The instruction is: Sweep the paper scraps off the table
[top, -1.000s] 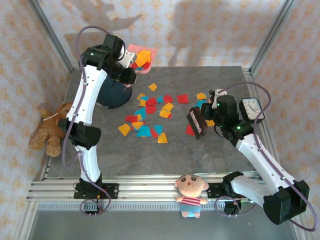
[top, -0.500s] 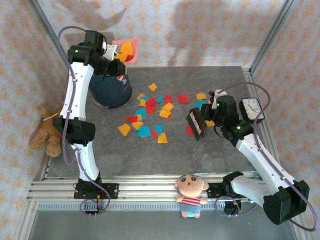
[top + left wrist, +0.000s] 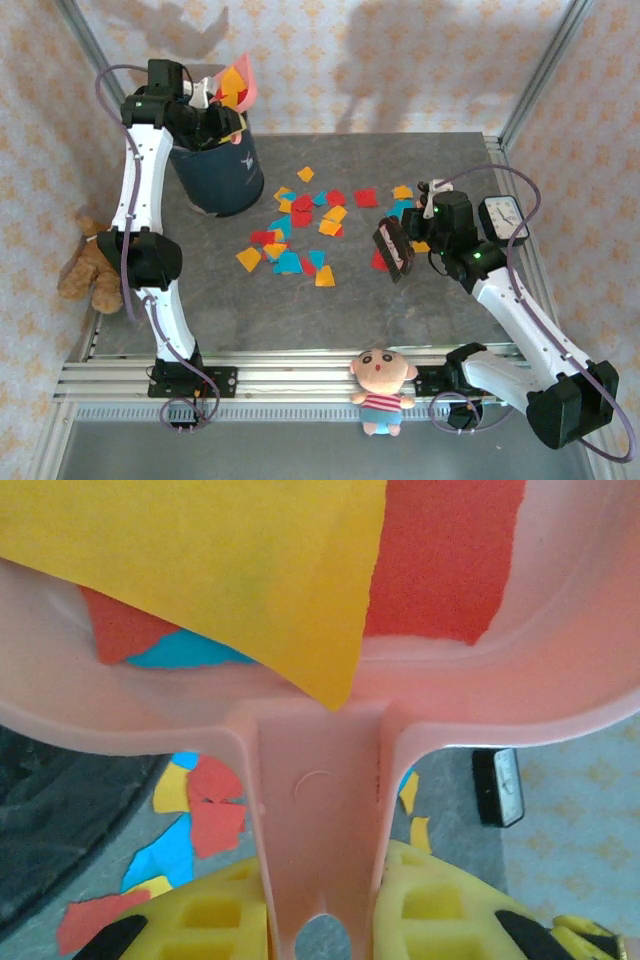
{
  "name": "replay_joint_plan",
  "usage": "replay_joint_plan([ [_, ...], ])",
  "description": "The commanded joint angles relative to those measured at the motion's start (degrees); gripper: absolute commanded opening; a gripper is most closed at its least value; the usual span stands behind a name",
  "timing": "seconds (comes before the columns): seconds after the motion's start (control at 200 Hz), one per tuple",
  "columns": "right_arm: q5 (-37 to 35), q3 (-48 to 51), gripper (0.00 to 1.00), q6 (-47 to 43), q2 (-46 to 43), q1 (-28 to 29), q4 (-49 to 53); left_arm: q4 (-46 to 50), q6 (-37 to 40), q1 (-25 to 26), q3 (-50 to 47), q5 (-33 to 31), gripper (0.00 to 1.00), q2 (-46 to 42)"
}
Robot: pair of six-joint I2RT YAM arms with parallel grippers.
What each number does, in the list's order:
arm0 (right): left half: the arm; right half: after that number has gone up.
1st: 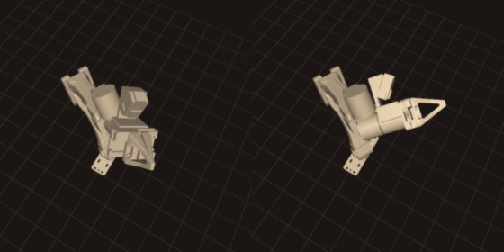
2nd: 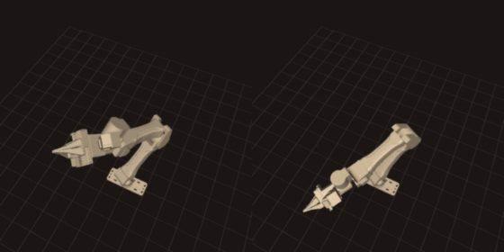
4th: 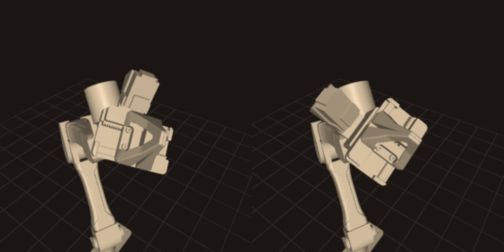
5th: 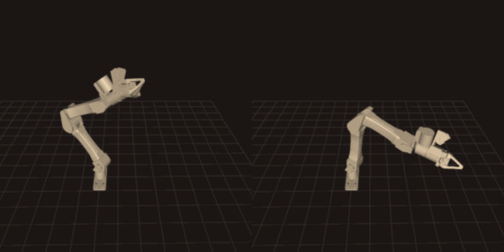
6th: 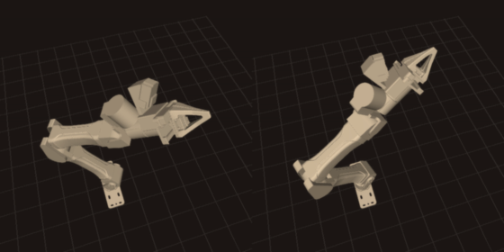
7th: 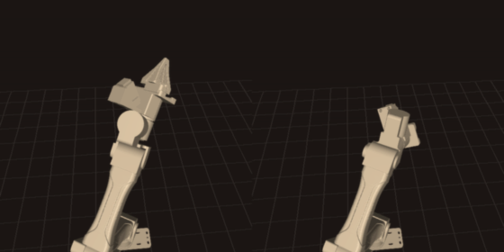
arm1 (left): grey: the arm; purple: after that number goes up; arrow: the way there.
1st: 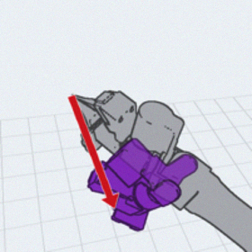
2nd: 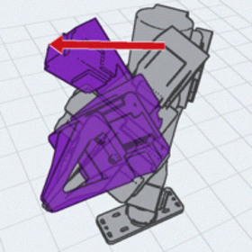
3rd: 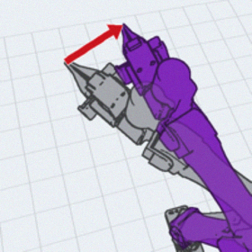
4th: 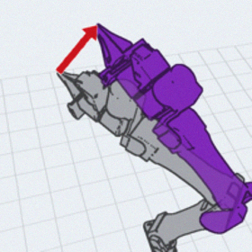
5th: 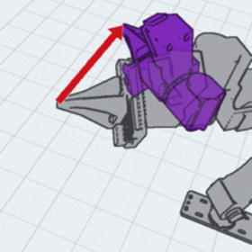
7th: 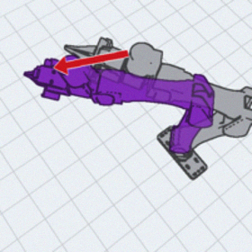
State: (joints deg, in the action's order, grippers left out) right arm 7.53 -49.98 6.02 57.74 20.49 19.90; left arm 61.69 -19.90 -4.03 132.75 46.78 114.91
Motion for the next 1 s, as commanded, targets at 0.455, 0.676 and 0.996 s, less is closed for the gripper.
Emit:
replay_joint_plan([
  [0.455,0.2,0.1,0.00,0.7,-1.3,0.3,-0.1,-35.9,-26.5,-2.5,-23.7,10.6,0.00,-11.6],
  [0.676,0.3,0.2,0.00,0.9,-1.2,0.4,-0.3,-46.5,-34.3,-2.6,-30.5,12.0,0.00,-14.2],
  [0.996,0.7,0.1,0.00,1.0,-1.2,0.3,-0.5,-62.1,-46.0,-2.6,-40.2,12.3,0.00,-17.0],
])
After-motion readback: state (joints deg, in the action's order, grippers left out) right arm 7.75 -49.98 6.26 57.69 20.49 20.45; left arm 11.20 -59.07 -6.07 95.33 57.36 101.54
